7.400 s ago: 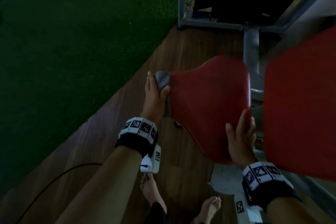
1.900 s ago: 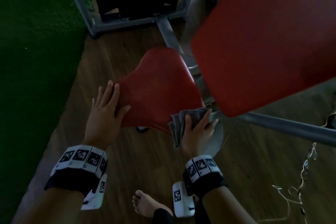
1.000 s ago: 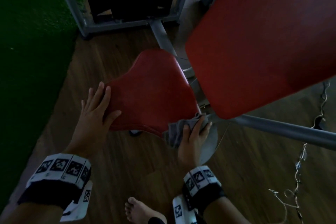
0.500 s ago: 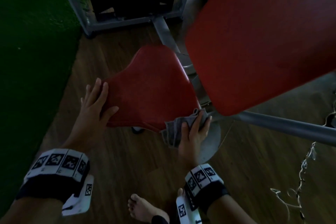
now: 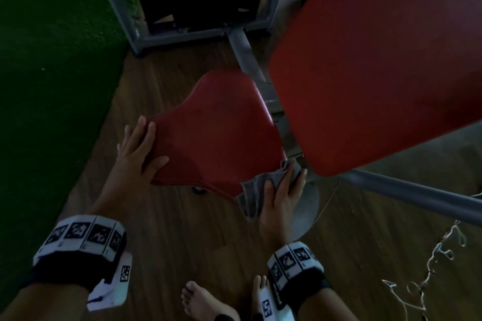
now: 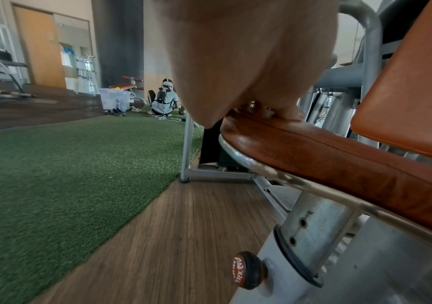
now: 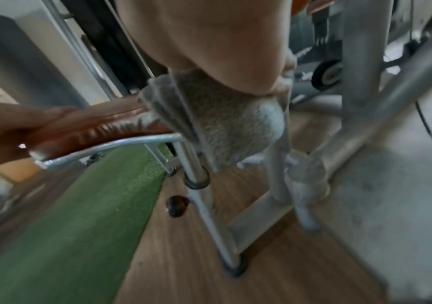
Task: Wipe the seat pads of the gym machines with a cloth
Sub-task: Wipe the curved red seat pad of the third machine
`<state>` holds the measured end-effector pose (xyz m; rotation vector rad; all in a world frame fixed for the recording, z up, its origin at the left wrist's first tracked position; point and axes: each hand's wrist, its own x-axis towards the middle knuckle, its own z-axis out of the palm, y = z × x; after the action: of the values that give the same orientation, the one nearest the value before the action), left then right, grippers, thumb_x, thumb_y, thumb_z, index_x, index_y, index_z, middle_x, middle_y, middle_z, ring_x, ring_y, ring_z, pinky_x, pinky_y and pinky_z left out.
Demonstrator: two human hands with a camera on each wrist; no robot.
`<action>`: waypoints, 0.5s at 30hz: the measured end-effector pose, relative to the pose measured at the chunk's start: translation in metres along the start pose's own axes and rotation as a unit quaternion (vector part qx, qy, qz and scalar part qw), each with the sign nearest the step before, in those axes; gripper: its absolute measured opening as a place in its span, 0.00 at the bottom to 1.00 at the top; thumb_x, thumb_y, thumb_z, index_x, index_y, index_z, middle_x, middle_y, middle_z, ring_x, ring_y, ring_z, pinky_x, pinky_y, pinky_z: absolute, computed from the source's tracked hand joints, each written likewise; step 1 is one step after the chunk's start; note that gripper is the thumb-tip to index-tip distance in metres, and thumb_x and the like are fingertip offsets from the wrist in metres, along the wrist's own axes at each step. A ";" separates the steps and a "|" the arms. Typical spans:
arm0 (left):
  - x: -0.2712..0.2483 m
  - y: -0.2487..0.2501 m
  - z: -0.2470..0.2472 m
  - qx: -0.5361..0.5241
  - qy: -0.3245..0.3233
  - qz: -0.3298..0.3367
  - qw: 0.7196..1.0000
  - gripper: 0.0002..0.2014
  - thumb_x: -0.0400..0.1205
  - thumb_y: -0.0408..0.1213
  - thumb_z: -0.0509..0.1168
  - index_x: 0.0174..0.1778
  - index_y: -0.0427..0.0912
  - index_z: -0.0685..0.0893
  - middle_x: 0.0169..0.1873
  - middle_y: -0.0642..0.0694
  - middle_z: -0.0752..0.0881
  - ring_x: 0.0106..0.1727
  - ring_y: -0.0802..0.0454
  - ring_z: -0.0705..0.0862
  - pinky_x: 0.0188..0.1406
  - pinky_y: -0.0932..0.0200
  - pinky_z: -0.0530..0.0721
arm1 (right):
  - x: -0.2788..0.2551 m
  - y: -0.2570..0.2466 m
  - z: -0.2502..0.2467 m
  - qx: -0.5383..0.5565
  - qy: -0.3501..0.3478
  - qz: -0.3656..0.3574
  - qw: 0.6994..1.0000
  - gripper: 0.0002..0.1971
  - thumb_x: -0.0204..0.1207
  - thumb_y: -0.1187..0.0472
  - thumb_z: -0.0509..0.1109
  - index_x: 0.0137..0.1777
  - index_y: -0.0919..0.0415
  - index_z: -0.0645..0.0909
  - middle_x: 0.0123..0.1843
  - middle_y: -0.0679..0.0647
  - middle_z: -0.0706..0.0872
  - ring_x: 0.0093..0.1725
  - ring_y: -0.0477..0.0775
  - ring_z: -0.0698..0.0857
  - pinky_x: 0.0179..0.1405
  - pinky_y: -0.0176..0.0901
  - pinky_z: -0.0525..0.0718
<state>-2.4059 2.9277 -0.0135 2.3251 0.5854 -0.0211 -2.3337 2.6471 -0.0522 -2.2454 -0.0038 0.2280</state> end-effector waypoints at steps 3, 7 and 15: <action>0.000 0.002 -0.001 0.003 -0.001 -0.009 1.000 0.39 0.79 0.54 0.56 0.85 0.52 0.48 0.85 0.55 0.42 0.84 0.51 0.36 0.83 0.37 0.41 | -0.024 -0.015 0.017 -0.036 -0.003 0.012 0.999 0.39 0.79 0.35 0.42 0.85 0.50 0.37 0.85 0.56 0.29 0.83 0.57 0.31 0.81 0.53 0.36; 0.000 0.003 -0.001 -0.001 -0.007 -0.022 1.000 0.38 0.80 0.52 0.57 0.85 0.55 0.48 0.84 0.58 0.41 0.83 0.55 0.34 0.83 0.38 0.41 | -0.033 -0.021 0.020 -0.068 -0.032 0.011 0.997 0.41 0.76 0.27 0.39 0.84 0.45 0.33 0.83 0.53 0.24 0.82 0.65 0.28 0.75 0.56 0.32; -0.001 0.011 -0.004 0.113 -0.037 -0.058 0.991 0.36 0.81 0.60 0.48 0.83 0.62 0.40 0.82 0.62 0.34 0.82 0.52 0.28 0.79 0.37 0.32 | 0.053 -0.029 -0.010 -0.322 -0.118 -0.161 0.925 0.36 0.80 0.35 0.37 0.85 0.52 0.43 0.87 0.61 0.46 0.84 0.65 0.50 0.79 0.68 0.57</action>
<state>-2.4034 2.9230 -0.0035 2.4921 0.7116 -0.2384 -2.2781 2.6614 -0.0324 -2.8002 -0.6608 0.3542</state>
